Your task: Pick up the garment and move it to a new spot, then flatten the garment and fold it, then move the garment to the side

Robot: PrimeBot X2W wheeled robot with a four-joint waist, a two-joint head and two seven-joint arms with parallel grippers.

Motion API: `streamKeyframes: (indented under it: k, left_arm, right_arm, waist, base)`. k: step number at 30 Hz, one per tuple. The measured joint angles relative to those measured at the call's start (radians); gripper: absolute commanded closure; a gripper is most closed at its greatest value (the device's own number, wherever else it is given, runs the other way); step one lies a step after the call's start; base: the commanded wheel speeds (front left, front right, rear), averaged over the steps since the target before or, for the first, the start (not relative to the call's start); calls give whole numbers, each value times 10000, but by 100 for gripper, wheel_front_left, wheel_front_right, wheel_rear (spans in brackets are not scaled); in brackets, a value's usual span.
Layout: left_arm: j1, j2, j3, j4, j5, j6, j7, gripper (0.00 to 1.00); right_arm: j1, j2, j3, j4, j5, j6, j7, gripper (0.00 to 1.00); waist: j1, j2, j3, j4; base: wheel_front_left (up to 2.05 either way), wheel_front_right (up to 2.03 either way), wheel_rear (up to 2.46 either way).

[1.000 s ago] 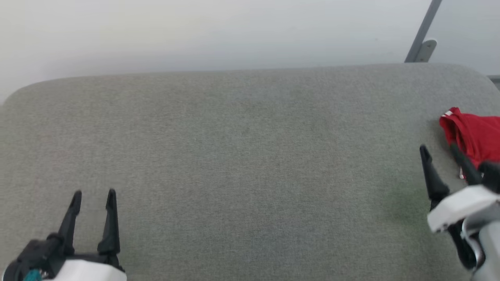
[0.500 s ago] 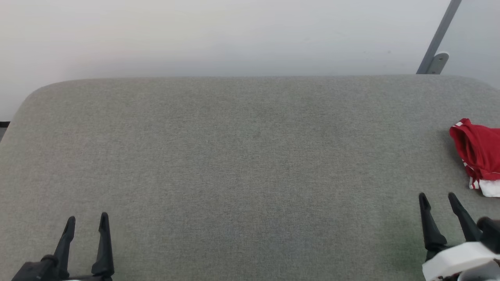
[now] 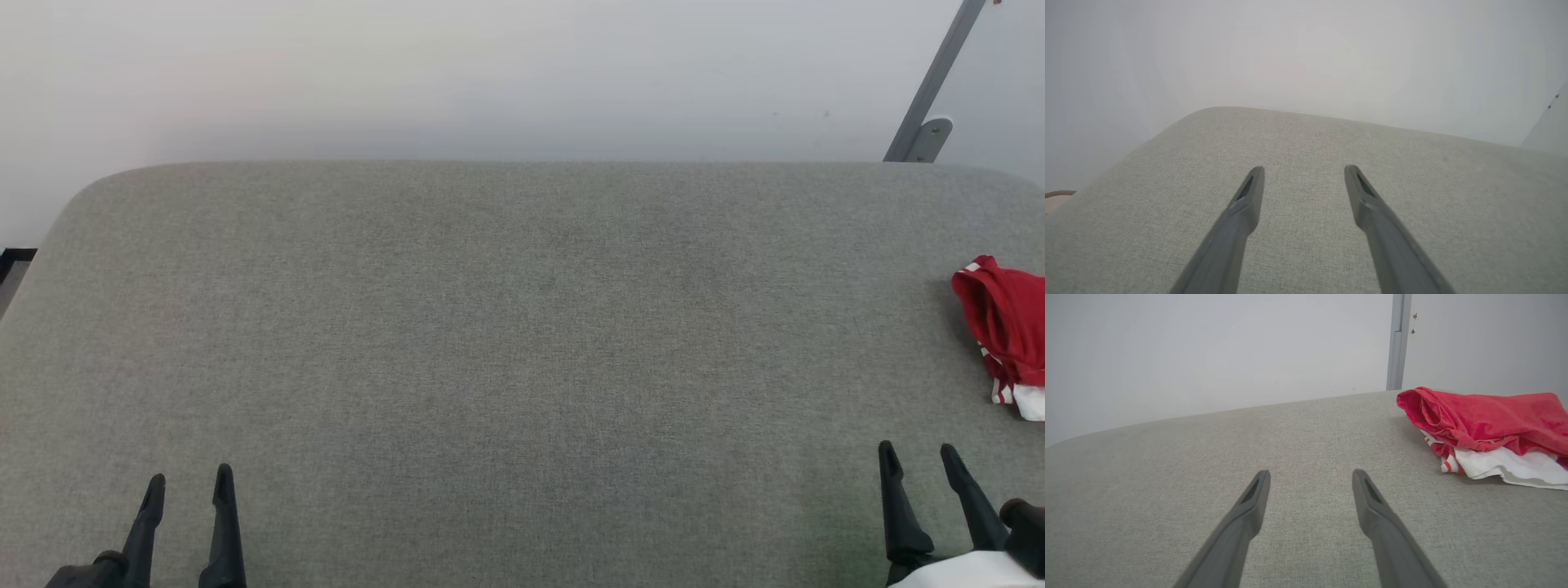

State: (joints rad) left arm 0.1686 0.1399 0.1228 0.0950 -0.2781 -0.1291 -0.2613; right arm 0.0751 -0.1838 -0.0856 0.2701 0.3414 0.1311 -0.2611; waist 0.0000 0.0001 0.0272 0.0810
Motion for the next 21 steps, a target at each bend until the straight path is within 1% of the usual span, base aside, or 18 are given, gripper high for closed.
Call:
streamKeyframes:
  k: [8, 9, 13, 18, 21]
  left_arm:
    - [-1, -94, 127, -198, 201, 0, 0, 0]
    - [-3, -115, 123, -144, 215, 0, 12, 100]
    - [21, -270, 63, 171, 100, 0, 84, 100]
    - [-24, -339, 58, 270, -865, 2, 336, 100]
    - [-67, -359, 56, 305, -1177, 0, 430, 100]
  right_arm:
    - [75, 69, 186, -123, -125, 0, 0, 0]
    - [74, 82, 198, -77, -150, 0, 2, 100]
    - [177, 240, 219, 188, -12, 0, 104, 100]
    - [149, 301, 186, 198, 849, 0, 336, 100]
    - [111, 324, 174, 192, 1191, 0, 426, 100]
  waist:
    - [0, 0, 3, 25]
    - [0, 0, 4, 26]
    - [0, 0, 1, 17]
    - [-1, 0, -9, -17]
    - [0, 0, -13, -31]
  base:
    - [0, 0, 0]
    - [0, 0, 0]
    - [0, 0, 0]
    - [0, 0, 0]
    - [0, 0, 0]
